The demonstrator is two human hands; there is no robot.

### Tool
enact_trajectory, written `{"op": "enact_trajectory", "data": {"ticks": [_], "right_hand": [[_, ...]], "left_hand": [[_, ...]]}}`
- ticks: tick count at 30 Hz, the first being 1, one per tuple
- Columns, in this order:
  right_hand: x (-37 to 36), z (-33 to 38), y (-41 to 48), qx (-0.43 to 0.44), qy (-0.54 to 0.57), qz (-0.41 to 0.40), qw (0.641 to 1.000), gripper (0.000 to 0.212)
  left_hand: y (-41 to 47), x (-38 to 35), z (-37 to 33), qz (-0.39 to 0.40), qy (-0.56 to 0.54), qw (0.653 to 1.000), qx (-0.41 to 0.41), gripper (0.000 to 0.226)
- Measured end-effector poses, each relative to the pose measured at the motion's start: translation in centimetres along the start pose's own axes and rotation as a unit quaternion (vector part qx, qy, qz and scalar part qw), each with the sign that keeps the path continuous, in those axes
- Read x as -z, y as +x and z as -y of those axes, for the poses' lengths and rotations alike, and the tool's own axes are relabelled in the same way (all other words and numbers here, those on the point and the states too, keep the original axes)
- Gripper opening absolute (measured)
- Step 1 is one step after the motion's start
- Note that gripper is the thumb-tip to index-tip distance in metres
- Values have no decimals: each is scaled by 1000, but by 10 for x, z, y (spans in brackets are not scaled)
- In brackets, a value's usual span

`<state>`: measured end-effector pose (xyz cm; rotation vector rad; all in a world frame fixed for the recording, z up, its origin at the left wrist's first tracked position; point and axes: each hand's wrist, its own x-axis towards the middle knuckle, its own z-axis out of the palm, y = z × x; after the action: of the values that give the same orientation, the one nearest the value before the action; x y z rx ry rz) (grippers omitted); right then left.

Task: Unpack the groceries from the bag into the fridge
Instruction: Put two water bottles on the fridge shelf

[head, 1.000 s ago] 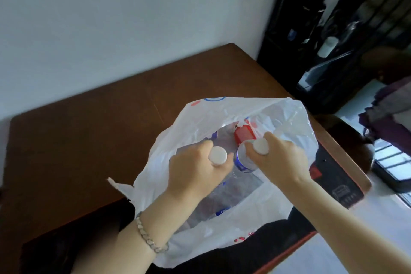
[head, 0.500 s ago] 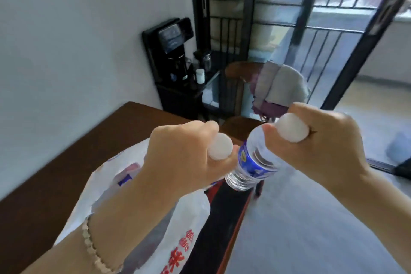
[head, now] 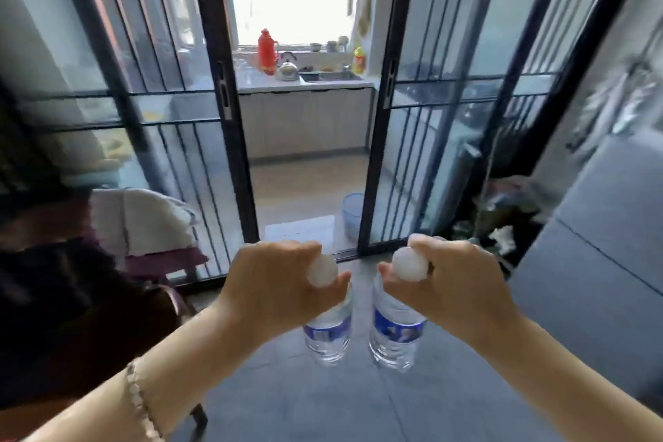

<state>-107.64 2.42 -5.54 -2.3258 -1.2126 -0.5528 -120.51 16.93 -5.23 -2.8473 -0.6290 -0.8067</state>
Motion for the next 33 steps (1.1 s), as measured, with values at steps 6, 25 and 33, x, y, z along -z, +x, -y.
{"op": "enact_trajectory", "data": {"ticks": [6,25,33], "right_hand": [[46,-160,27,-117,-97,22,988,55],[161,-530,185,-414,-288,-98,858,50],[216,-681,232,-437,-285,-171,836,43]], "left_hand": [[131,-61,-111,70,-90,990,-88,50],[556,-219,-441,64,-296,897,-321,50],[663,-244,-595,57,-423,850,-309,44]]}}
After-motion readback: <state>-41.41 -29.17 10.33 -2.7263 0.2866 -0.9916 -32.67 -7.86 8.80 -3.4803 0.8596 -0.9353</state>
